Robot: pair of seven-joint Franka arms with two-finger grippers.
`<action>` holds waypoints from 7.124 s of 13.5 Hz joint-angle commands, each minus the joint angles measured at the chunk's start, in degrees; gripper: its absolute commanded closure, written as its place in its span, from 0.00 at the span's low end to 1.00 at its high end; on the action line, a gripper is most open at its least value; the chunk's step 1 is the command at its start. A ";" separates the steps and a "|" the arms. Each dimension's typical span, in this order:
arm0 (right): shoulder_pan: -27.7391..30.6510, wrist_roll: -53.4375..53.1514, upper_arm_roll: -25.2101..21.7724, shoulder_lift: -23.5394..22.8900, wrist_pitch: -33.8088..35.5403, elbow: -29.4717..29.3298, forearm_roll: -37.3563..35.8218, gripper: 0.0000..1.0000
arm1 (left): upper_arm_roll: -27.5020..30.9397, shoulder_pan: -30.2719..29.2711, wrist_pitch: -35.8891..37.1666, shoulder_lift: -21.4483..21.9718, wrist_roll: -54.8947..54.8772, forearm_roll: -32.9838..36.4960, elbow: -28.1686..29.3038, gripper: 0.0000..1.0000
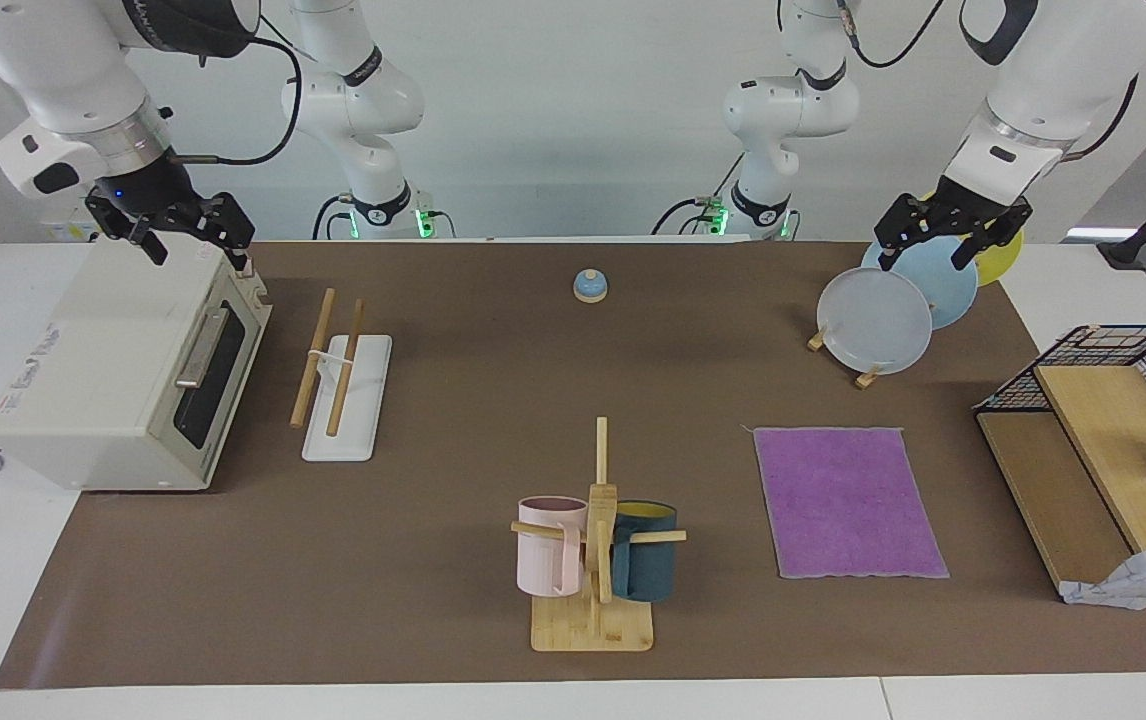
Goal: Fold towel and hang on rack
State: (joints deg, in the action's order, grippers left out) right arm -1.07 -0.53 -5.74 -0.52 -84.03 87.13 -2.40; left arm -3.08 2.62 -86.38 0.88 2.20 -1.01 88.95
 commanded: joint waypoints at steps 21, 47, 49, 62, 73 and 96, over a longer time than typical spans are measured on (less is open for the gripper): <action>0.36 0.97 0.47 1.40 0.45 1.02 -0.68 0.00 | -0.09 -5.35 -34.18 -11.05 11.50 0.57 19.95 0.00; 0.36 1.05 0.47 1.40 0.45 0.93 -0.68 0.00 | -0.09 -10.18 -45.81 -21.01 19.16 -4.79 23.20 1.00; 0.45 0.97 0.47 1.40 0.45 1.02 -0.68 0.00 | -0.09 -10.27 -45.64 -21.01 18.46 -4.70 23.11 1.00; 0.36 0.97 0.47 1.40 0.45 0.93 -0.68 0.00 | -0.26 -7.19 -45.72 -17.23 9.49 2.92 21.62 1.00; 0.36 0.97 0.47 1.40 0.45 1.02 -0.68 0.00 | -0.35 5.17 -48.69 -14.68 5.54 3.47 22.66 1.00; 0.36 0.97 0.47 1.40 0.45 1.02 -0.68 0.00 | -0.61 -1.82 -50.91 -15.81 -12.47 -16.91 27.51 0.00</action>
State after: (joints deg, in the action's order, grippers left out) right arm -1.12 -0.53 -5.65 -0.20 -83.82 87.14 -2.40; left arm -3.35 2.11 -137.30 -12.97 -7.31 -14.71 117.31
